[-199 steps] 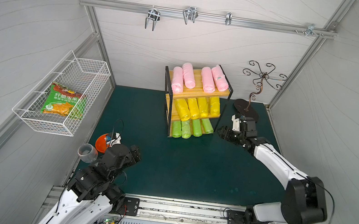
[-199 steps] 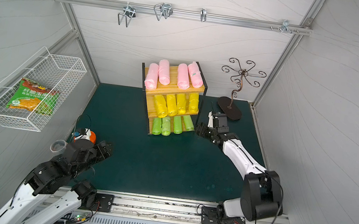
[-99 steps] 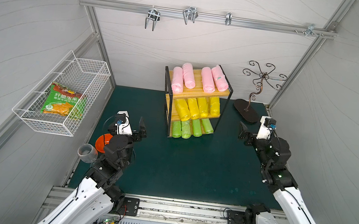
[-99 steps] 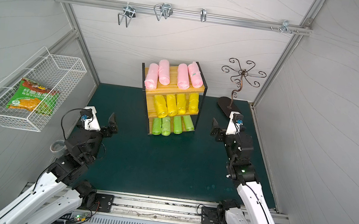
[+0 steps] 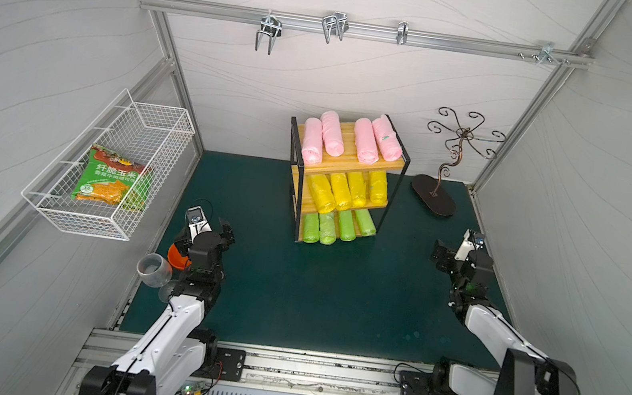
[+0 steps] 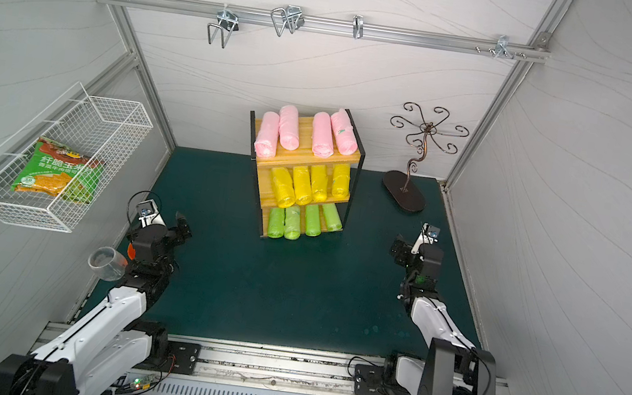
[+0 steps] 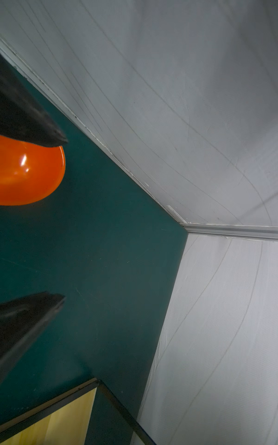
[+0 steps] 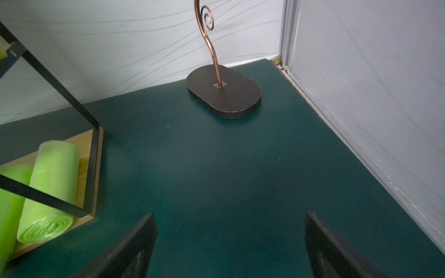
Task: Sort the rolls of trash bags by color and place them on the shelf
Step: Reset both arms
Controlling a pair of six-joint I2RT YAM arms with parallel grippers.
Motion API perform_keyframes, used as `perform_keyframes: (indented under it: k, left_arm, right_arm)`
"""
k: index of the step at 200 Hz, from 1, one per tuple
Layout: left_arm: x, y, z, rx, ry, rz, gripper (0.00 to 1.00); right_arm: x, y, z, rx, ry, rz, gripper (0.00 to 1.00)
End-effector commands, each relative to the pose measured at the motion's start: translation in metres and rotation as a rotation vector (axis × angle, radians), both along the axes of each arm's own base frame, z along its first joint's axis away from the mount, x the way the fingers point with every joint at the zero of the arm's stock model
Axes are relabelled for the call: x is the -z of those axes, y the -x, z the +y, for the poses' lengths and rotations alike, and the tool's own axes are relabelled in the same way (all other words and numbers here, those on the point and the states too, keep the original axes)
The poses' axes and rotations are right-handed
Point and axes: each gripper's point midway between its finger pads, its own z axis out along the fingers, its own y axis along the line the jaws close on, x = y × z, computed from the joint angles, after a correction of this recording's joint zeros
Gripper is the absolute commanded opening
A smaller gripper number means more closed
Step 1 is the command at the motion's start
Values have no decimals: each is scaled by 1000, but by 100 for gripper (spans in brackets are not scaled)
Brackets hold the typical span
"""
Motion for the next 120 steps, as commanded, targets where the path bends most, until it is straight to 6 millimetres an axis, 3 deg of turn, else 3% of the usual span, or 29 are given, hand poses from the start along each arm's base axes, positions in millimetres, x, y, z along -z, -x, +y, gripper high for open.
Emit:
perform_keyframes:
  k: [1, 42, 52, 64, 75, 94, 120]
  left_arm:
    - [-18, -20, -4, 49, 43, -91, 99]
    - [15, -30, 17, -42, 39, 9, 99]
    - [22, -34, 17, -36, 31, 25, 99]
    - [31, -38, 14, -10, 40, 44, 99]
    - [40, -42, 11, 13, 36, 62, 99]
    - [36, -47, 13, 9, 1, 47, 99]
    - [38, -54, 5, 66, 4, 57, 99]
  right_arm:
    - [0, -5, 12, -67, -18, -80, 99]
    - [31, -11, 21, -106, -18, -96, 99]
    - [39, -14, 27, -137, -9, -113, 99]
    - [31, -16, 39, -195, 16, -160, 99]
    - [38, -17, 46, -207, 54, -94, 99]
    - [40, -25, 60, -257, 89, -77, 99]
    - [42, -27, 57, -219, 115, -55, 99]
